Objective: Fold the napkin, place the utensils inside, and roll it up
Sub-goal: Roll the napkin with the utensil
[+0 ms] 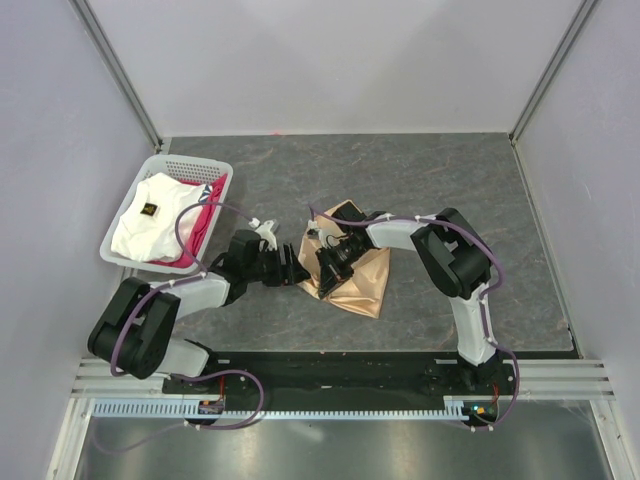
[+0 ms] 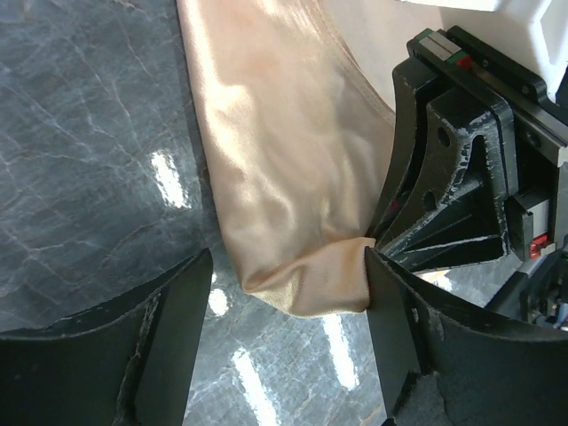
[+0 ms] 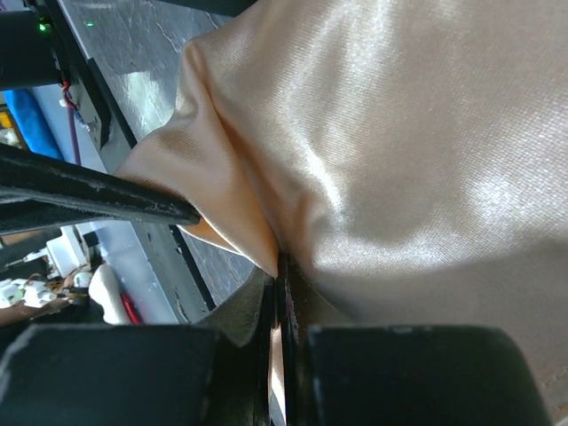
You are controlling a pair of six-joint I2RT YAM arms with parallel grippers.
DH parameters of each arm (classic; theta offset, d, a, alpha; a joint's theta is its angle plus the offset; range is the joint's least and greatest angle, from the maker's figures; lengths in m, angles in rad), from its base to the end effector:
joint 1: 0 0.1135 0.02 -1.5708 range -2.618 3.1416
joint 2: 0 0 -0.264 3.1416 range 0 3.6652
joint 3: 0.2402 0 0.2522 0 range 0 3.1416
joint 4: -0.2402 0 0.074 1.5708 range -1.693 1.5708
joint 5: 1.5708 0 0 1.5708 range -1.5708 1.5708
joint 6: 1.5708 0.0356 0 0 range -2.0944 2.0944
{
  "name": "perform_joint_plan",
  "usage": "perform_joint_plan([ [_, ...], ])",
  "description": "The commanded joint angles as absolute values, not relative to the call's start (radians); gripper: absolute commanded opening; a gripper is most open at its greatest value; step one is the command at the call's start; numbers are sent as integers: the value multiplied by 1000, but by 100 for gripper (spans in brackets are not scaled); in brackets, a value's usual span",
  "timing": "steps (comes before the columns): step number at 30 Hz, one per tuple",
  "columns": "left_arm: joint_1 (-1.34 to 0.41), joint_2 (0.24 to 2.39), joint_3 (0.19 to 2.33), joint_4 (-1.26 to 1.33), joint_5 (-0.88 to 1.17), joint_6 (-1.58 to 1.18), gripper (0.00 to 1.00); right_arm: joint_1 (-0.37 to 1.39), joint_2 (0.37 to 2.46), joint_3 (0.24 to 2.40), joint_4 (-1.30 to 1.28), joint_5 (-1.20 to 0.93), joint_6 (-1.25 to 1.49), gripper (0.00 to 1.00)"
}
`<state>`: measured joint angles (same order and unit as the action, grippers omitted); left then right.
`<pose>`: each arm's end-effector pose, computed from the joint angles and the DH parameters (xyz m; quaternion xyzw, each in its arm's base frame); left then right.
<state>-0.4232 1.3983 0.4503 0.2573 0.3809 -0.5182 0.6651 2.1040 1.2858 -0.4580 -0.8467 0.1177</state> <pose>0.2214 -0.1143 0.1414 0.0384 0.8912 -0.3423 0.2951 0.2934 0.2640 0.1097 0.3018 -0.8520 -0.4267 0.0313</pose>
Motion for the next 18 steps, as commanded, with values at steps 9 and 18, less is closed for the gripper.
perform_joint_plan([
  [9, -428, 1471, 459, 353, 353, -430, 65, 652, 2229, 1305, -594, -732, 11, 6],
  [18, -428, 1491, 462, 370, 360, -426, 53, 643, 2246, 1322, -612, -750, 9, 5],
])
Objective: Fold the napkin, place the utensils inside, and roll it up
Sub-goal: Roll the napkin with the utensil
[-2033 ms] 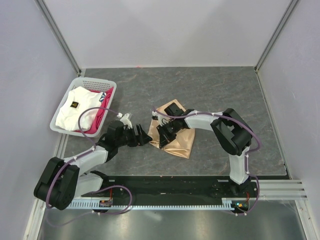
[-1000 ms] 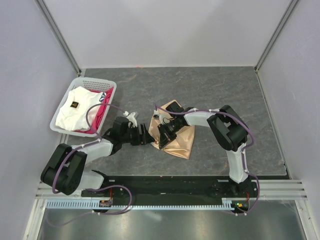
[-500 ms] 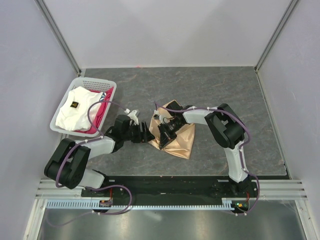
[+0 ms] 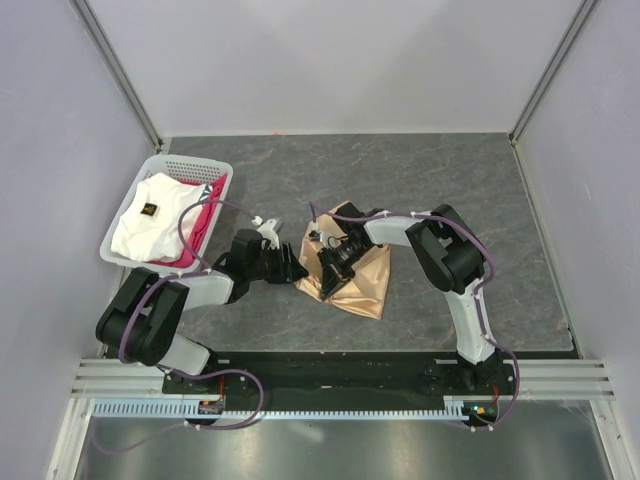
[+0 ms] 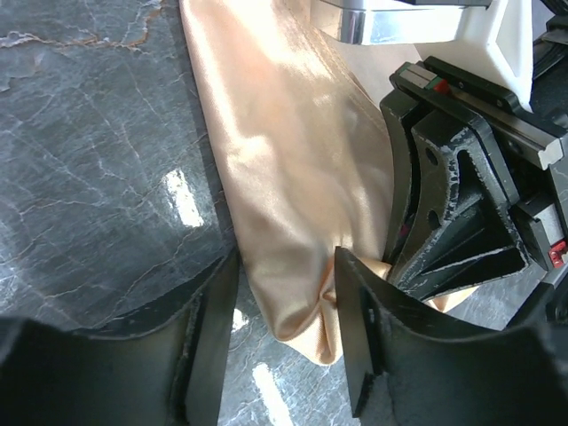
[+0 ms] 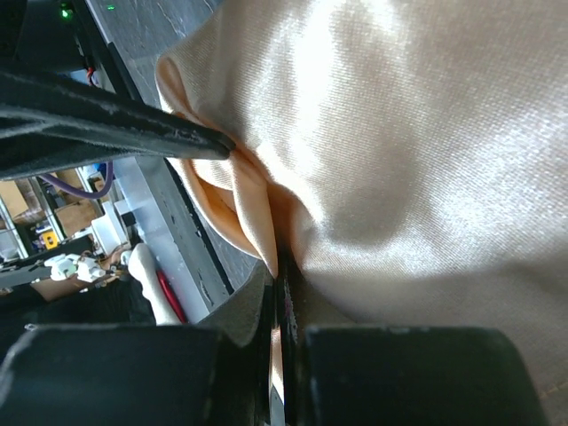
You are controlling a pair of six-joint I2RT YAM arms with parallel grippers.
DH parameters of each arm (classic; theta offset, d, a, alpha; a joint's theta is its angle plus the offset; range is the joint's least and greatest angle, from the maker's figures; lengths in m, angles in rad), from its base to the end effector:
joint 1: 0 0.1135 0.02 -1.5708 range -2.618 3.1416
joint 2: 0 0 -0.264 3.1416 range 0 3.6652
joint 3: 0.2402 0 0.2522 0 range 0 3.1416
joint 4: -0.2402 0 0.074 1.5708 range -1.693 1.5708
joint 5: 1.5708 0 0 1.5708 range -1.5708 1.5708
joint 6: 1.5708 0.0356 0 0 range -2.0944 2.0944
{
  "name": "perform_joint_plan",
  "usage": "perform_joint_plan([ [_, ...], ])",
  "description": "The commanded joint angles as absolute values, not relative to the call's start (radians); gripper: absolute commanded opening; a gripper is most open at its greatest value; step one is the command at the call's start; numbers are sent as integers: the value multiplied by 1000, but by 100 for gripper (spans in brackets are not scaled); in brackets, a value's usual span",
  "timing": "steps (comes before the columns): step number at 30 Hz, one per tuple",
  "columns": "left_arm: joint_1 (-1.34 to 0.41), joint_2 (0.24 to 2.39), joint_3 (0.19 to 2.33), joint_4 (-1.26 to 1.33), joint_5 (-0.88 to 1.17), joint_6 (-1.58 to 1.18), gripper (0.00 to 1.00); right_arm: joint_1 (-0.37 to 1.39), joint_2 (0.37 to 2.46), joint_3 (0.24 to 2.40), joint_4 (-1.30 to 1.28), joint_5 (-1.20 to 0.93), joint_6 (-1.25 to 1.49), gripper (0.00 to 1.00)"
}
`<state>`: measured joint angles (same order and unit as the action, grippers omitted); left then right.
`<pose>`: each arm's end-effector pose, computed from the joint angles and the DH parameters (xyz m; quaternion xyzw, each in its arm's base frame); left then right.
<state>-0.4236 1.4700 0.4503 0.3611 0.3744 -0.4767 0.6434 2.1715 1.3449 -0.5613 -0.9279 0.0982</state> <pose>0.2294 -0.1177 0.1333 0.0585 0.8840 -0.3387 0.3169 0.3002 0.2607 0.0980 0.2791 -0.8467 -0.4449 0.0854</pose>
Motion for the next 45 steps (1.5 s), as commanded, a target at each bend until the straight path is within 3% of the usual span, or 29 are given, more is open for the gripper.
perform_joint_plan([
  [1, -428, 1490, 460, 367, 365, -428, 51, 640, 2246, 1324, -611, -750, 9, 5],
  [8, -436, 1465, 426, 367, 409, -446, 46, 635, 2255, 1336, -612, -744, 9, 4],
  [12, -440, 1425, 408, 367, 422, -471, 66, 635, 2260, 1342, -614, -739, 14, 3],
  [16, -442, 1364, 382, 371, 411, -505, 73, 634, 2264, 1344, -621, -732, 17, 3],
  [45, -443, 1255, 291, 480, 477, -531, 91, 632, 2264, 1339, -624, -719, 18, 2],
])
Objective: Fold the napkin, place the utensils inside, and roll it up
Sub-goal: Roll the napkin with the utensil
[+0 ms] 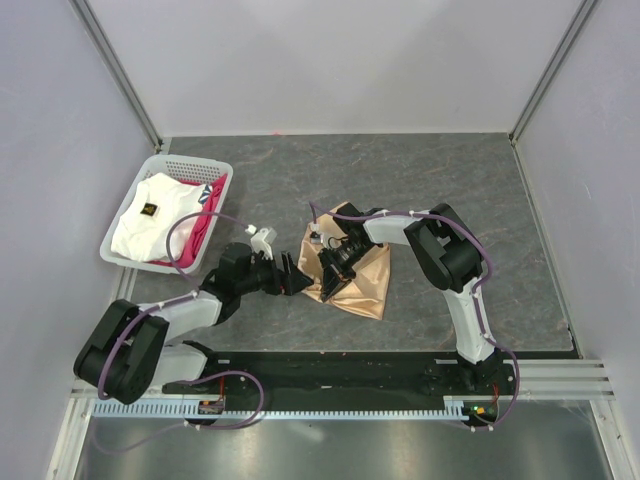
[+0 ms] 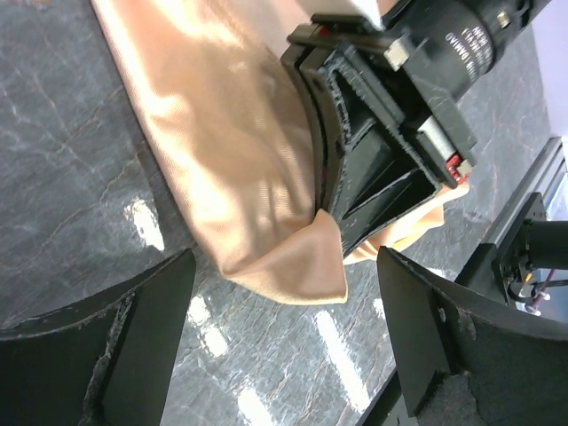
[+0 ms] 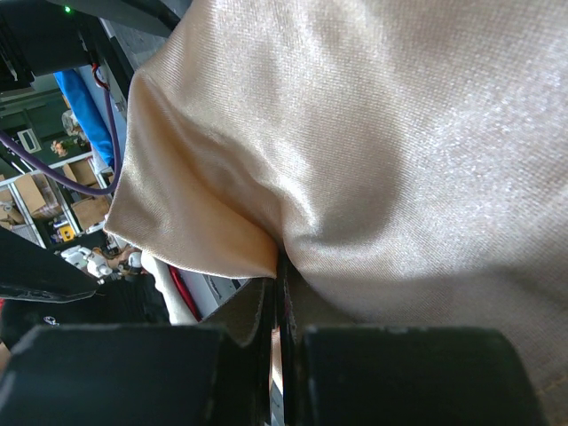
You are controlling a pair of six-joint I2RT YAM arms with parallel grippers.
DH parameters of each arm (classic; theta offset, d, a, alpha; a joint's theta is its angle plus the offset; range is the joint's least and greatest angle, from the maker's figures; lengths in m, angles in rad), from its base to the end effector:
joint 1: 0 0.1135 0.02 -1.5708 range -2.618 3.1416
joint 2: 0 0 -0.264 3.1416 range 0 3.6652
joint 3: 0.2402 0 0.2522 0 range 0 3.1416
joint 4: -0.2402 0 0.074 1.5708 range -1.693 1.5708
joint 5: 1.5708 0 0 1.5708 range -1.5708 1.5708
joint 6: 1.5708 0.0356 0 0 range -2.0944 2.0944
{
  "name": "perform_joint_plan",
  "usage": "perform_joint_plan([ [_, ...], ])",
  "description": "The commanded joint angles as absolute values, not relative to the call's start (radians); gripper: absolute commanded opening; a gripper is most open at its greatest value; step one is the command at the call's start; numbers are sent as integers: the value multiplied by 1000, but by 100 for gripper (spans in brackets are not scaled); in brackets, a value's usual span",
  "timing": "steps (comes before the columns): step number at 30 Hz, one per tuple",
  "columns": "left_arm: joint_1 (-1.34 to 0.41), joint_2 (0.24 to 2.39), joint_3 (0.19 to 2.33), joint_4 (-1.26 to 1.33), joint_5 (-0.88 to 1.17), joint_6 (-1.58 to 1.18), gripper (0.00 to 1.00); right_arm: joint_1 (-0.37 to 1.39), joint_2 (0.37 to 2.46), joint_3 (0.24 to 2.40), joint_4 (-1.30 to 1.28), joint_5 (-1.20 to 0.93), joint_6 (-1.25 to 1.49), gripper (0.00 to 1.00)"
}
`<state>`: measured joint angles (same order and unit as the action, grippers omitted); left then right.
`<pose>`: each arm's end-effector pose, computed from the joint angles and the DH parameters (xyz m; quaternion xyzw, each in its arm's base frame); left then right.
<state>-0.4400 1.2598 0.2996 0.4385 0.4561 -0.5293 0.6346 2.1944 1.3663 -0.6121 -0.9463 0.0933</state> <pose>0.1930 -0.1082 0.1457 0.0755 0.8474 -0.4004 0.3405 0.3021 0.2582 0.0939 0.2661 -0.8480 -0.4456 0.1076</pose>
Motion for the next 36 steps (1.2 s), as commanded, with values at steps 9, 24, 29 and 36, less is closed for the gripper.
perform_joint_plan([
  [9, -448, 1331, 348, 419, 449, -494, 90, 632, 2264, 1338, -626, -719, 18, 1],
  [24, -465, 1382, 371, 419, 485, -473, 77, 630, 2278, 1347, -626, -724, 28, 1],
  [29, -468, 1393, 374, 419, 477, -471, 75, 626, 2292, 1350, -624, -729, 29, 0],
  [36, -469, 1422, 399, 410, 453, -474, 52, 621, 2293, 1350, -626, -729, 29, 0],
])
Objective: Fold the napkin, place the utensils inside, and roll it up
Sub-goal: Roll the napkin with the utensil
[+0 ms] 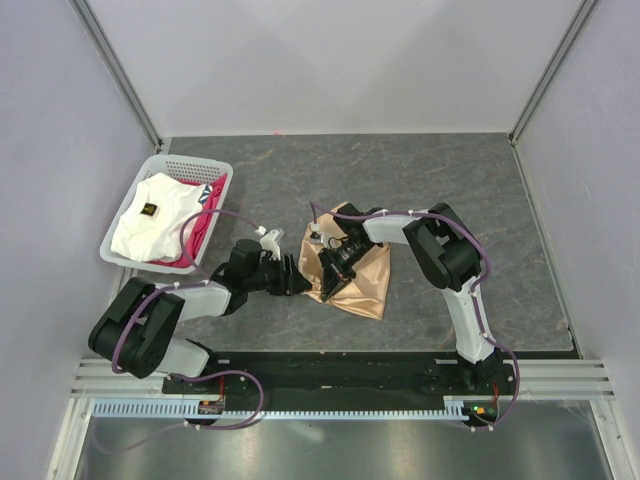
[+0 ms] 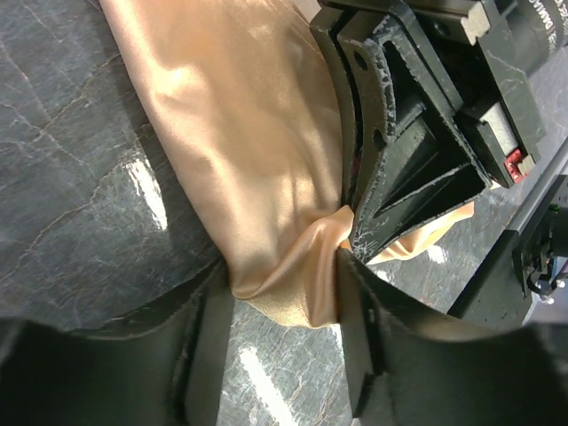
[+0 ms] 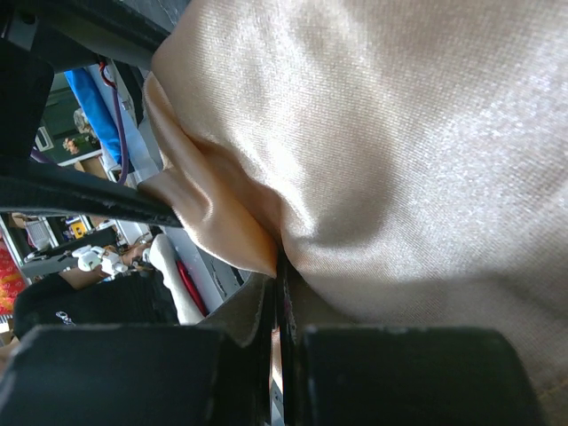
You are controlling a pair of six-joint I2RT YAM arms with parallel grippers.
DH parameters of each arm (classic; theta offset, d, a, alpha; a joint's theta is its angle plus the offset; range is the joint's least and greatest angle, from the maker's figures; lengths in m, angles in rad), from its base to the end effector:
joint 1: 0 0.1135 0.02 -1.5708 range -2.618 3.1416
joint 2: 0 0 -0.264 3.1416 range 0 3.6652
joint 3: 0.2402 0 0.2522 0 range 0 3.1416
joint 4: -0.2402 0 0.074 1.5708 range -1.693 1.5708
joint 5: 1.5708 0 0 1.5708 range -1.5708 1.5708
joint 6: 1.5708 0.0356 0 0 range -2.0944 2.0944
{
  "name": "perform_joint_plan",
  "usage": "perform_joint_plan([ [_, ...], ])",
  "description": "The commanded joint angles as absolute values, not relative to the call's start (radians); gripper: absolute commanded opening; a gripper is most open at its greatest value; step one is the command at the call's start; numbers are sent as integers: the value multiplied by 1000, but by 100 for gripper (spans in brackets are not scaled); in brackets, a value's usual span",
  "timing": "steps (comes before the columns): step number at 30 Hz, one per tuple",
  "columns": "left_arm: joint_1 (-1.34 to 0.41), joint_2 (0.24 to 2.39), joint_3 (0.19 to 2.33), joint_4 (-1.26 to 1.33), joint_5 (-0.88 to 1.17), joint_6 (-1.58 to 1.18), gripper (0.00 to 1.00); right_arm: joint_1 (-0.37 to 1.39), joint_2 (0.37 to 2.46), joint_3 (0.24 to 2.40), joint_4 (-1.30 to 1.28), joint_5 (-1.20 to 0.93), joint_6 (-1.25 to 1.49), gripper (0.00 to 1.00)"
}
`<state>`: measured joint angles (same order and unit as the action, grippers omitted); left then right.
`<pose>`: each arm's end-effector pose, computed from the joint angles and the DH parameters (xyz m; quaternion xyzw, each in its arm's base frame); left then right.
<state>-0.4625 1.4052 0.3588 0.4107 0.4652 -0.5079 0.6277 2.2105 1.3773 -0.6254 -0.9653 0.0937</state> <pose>0.2043 -0.1197 0.1291 0.0842 0.8708 -0.3866 0.2920 0.3044 0.2570 0.0907 0.2584 -0.8462 -0.4511 0.1171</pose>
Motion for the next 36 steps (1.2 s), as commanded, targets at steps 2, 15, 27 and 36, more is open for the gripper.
perform_joint_plan([
  [2, -469, 1422, 405, 400, 440, -472, 46, 621, 2292, 1348, -627, -729, 28, 0],
  [15, -468, 1433, 471, 238, 374, -489, 8, 615, 2229, 1344, -632, -681, 43, 10],
  [27, -468, 1537, 627, -55, 397, -537, 2, 614, 1871, 1206, -548, -483, 75, 60],
  [36, -456, 1571, 718, -198, 439, -542, 2, 708, 1504, 953, -333, -146, 80, 75],
])
